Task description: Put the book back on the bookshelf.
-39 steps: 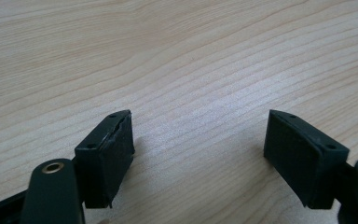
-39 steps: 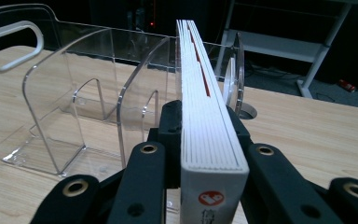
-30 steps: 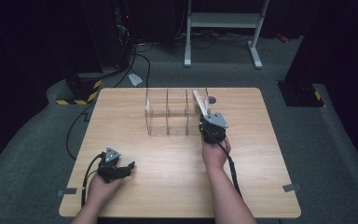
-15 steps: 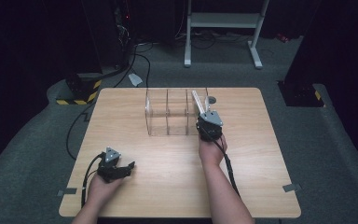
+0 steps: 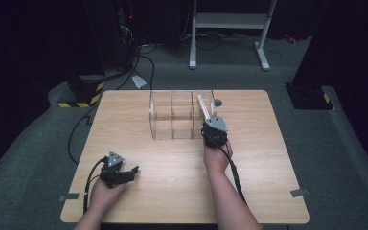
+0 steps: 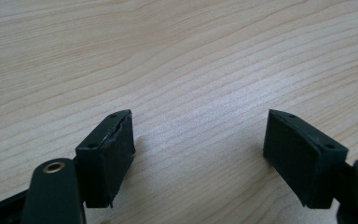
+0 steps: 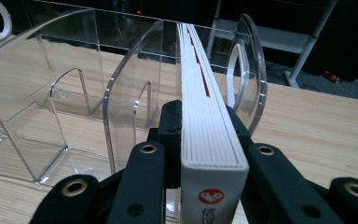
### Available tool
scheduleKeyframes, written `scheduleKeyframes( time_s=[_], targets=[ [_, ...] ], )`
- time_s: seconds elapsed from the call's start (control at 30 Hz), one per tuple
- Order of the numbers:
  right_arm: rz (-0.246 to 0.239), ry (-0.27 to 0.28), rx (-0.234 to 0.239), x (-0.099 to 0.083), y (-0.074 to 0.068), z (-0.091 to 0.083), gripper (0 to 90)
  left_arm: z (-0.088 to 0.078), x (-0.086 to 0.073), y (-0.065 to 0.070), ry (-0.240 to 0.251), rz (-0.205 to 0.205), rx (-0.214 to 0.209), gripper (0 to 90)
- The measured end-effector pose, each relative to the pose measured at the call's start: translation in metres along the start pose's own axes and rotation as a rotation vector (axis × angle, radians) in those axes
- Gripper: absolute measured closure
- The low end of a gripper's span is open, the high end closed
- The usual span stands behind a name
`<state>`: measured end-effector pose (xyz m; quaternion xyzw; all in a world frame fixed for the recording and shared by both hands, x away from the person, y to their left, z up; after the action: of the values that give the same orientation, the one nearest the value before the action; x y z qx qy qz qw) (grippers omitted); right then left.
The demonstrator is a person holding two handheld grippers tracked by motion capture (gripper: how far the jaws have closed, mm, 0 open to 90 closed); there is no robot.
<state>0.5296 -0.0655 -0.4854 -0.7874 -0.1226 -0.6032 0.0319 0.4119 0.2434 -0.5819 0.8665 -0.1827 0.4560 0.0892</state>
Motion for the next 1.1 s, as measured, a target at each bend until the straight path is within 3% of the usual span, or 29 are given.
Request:
scheduleKeyframes(
  time_s=[0.33,1.1],
  targets=[
    [0.043,-0.003,-0.005,-0.009,0.001,-0.005,74.5,0.000,0.000,0.000,0.000,0.000,0.000,24.7],
    [0.070,-0.046,-0.002,-0.015,0.002,-0.009,70.6,0.000,0.000,0.000,0.000,-0.002,0.000,24.8]
  ],
)
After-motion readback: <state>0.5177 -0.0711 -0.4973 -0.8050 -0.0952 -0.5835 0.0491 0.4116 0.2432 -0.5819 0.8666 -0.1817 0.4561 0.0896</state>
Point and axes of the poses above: each handheld gripper's, and its own axes: z roughly forward along the jaws, x roughly out of its top, y roughly to its right, the point moved 8 cm from there along z, roughly forward along the jaws, and after that the axes turned 7 degrees about y, right-handed, at the moved point
